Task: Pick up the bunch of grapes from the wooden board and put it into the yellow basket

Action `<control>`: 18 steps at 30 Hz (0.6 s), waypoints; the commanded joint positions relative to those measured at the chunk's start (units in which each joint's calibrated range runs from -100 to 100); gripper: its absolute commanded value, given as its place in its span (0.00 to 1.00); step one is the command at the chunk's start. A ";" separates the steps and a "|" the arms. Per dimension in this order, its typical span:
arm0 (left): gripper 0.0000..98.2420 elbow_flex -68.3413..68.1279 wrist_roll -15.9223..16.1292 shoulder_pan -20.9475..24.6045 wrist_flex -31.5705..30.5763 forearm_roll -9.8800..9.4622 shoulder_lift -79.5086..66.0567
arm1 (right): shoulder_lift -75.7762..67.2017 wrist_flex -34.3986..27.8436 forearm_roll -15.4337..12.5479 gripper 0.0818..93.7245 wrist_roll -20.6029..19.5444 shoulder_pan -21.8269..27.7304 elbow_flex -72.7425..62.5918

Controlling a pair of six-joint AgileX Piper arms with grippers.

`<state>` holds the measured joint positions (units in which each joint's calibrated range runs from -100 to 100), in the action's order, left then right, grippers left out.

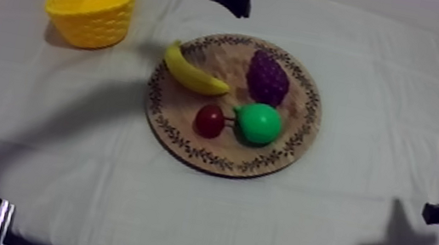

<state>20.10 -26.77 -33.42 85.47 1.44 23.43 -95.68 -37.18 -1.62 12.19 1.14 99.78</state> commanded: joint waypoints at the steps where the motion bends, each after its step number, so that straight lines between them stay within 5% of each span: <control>1: 0.03 0.14 0.00 -0.08 0.09 0.06 0.03 | 0.00 0.00 -0.02 0.00 0.00 0.01 -0.01; 9: 0.08 -1.43 1.37 -0.42 -3.61 0.37 -0.96 | 0.00 0.00 -0.02 0.00 0.00 0.01 -0.01; 14: 0.29 -2.87 3.73 0.05 -4.85 1.70 -1.29 | 0.00 0.00 -0.02 0.00 0.00 0.01 -0.01; 18: 0.56 -4.58 3.58 -0.43 -5.01 0.78 -1.86 | 0.00 0.00 -0.02 0.00 0.00 0.01 -0.01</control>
<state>15.81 -22.86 -33.71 80.52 2.43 21.66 -95.68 -37.19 -1.62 12.19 1.14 99.78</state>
